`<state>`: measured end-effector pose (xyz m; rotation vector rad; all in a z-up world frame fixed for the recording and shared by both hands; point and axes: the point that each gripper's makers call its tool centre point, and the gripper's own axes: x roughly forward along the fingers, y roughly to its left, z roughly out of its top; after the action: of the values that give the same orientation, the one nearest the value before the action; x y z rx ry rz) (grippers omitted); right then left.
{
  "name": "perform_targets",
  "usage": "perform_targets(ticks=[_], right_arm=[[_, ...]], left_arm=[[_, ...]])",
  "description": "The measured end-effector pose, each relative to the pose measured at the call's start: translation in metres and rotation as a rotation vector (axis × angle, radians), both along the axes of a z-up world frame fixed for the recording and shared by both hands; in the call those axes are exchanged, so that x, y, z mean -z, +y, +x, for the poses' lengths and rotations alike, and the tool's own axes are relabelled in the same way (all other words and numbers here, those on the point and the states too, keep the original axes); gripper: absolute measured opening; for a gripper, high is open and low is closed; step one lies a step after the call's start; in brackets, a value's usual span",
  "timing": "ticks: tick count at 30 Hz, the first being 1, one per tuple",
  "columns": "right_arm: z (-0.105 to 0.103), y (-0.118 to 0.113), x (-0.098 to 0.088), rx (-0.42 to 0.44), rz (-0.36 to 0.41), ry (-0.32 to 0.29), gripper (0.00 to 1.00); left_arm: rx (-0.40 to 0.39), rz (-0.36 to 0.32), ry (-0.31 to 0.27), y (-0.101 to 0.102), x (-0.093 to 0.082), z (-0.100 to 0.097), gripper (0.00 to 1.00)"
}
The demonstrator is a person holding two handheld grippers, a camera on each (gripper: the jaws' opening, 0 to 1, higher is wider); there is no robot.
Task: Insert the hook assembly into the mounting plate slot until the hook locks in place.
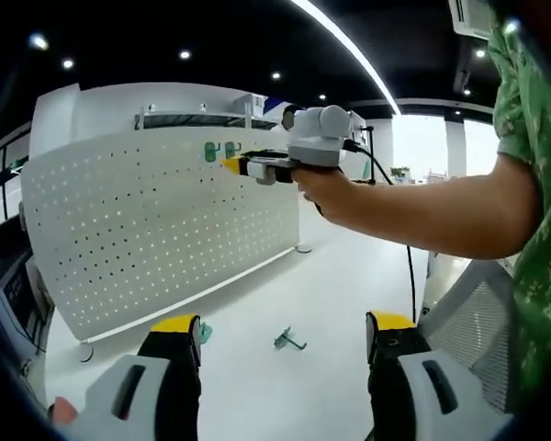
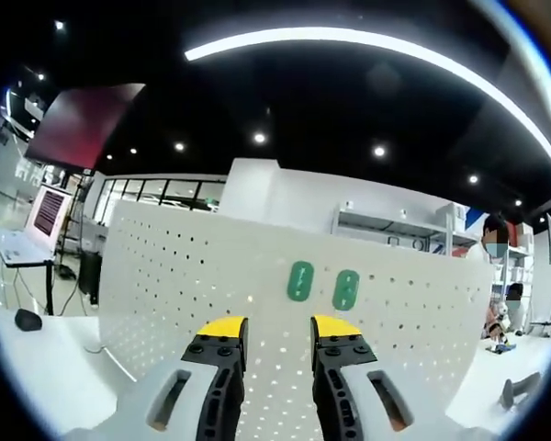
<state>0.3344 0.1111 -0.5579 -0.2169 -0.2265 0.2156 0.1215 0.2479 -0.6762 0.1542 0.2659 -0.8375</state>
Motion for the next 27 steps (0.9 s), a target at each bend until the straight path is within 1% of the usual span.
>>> perform_targets(ticks=[8, 10, 13, 16, 18, 24, 27], right_arm=[[-0.018, 0.002, 0.014, -0.019, -0.011, 0.041, 0.28], [-0.022, 0.002, 0.018, -0.033, -0.002, 0.063, 0.28], [-0.029, 0.002, 0.023, -0.054, -0.010, 0.091, 0.29], [-0.035, -0.001, 0.027, -0.059, -0.011, 0.104, 0.30], [-0.038, -0.002, 0.034, -0.070, 0.004, 0.151, 0.32], [-0.055, 0.000, 0.051, -0.122, -0.036, 0.221, 0.33], [-0.063, -0.005, 0.059, -0.141, -0.015, 0.260, 0.34]], left_arm=[[0.002, 0.004, -0.001, -0.001, 0.000, -0.008, 0.76], [0.004, 0.006, -0.002, -0.002, 0.000, -0.009, 0.76], [0.006, 0.008, -0.005, -0.003, -0.001, -0.011, 0.76], [0.007, 0.009, -0.009, -0.004, -0.002, -0.013, 0.76], [0.009, 0.012, -0.012, -0.006, -0.002, -0.015, 0.76], [0.012, 0.016, -0.012, -0.007, -0.001, -0.020, 0.76], [0.012, 0.011, -0.006, -0.008, -0.001, -0.023, 0.76]])
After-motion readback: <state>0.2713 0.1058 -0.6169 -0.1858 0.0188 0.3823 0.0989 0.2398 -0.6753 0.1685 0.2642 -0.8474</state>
